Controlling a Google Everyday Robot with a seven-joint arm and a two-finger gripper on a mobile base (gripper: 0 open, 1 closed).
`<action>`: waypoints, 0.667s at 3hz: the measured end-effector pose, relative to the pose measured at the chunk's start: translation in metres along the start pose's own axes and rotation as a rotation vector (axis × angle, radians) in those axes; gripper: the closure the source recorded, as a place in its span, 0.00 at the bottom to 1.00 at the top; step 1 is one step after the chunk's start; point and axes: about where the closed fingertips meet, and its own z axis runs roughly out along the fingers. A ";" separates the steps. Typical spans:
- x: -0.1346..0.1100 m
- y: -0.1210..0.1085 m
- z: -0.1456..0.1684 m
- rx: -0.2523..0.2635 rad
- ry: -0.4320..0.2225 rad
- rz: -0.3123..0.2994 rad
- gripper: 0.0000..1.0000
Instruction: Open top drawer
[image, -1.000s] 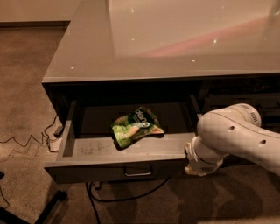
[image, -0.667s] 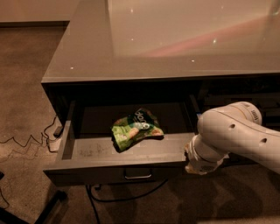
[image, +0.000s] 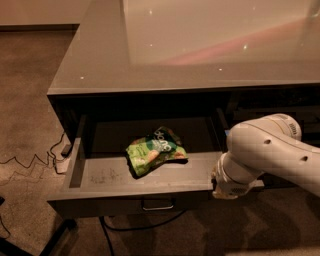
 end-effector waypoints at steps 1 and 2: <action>0.004 0.012 -0.002 0.020 0.006 0.008 1.00; 0.004 0.014 -0.005 0.023 0.007 0.008 1.00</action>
Offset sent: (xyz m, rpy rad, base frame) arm -0.1298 -0.0290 0.0123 -0.0458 -0.1839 -0.0646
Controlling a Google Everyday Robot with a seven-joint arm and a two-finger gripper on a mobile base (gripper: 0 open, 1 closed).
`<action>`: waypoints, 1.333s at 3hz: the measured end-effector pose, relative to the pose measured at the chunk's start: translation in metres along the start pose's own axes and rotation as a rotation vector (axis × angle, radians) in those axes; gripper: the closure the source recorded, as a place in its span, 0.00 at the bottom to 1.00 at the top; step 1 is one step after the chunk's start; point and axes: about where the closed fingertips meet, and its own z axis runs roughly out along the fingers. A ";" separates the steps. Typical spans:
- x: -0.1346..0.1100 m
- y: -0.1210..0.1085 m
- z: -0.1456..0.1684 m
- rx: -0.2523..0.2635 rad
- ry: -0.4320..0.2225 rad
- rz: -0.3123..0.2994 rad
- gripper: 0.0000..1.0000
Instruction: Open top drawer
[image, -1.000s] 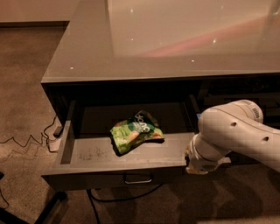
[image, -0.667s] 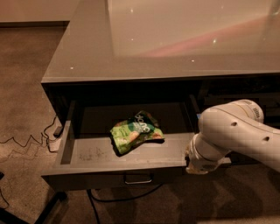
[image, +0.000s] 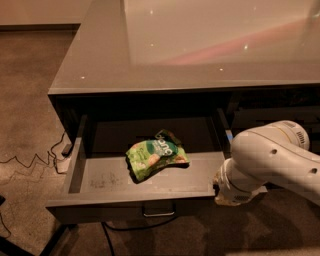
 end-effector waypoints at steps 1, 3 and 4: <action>0.003 0.019 -0.010 0.049 0.007 -0.001 1.00; 0.004 0.040 -0.030 0.133 0.007 -0.001 0.81; 0.017 0.094 -0.055 0.279 0.012 0.022 0.58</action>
Offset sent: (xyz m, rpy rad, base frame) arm -0.1570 -0.0124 0.1026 -0.0763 -0.4603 -0.0229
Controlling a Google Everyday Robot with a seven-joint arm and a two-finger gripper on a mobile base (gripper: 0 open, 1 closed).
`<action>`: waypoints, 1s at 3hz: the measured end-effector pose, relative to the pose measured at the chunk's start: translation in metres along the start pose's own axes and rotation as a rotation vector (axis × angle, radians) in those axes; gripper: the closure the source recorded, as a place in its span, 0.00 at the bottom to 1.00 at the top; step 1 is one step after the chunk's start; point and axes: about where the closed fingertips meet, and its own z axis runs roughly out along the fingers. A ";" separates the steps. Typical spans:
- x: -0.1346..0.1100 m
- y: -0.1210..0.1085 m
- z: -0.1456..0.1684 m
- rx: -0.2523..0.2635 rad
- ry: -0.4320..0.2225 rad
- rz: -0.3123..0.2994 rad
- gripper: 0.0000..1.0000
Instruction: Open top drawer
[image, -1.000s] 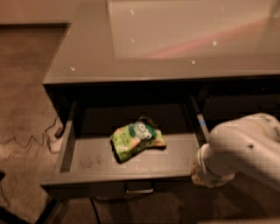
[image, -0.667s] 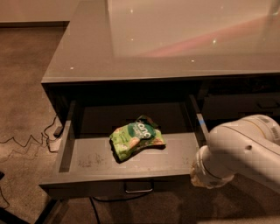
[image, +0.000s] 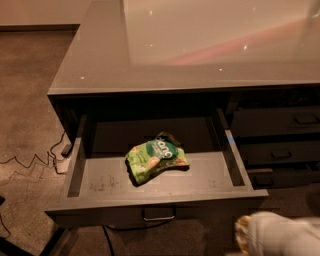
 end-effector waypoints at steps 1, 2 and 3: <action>0.016 0.008 -0.051 0.172 0.031 0.021 0.35; 0.004 0.004 -0.076 0.234 0.030 -0.011 0.12; 0.004 0.004 -0.076 0.234 0.029 -0.012 0.00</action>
Offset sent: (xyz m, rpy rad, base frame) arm -0.0253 -0.0174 0.0364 -0.0307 -0.1463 -0.0482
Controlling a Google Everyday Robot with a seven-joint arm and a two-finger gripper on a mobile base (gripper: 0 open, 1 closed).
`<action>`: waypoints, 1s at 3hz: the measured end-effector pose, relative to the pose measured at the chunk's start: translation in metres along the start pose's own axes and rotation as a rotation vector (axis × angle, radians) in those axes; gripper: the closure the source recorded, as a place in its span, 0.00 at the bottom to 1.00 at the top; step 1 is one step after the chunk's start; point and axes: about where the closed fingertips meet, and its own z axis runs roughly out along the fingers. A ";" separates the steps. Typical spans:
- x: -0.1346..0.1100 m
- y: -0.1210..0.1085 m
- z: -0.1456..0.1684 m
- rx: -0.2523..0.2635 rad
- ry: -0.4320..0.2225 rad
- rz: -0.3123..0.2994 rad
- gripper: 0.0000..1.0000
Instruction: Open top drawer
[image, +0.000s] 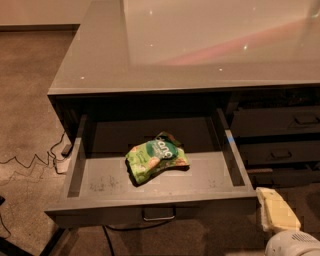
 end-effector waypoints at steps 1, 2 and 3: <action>0.000 0.000 0.000 0.000 0.000 0.000 0.00; 0.000 0.000 0.000 0.000 0.000 0.000 0.19; 0.000 0.000 0.000 0.000 0.000 0.000 0.42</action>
Offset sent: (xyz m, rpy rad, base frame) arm 0.0000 0.0000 0.0000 0.0000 0.0000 0.0000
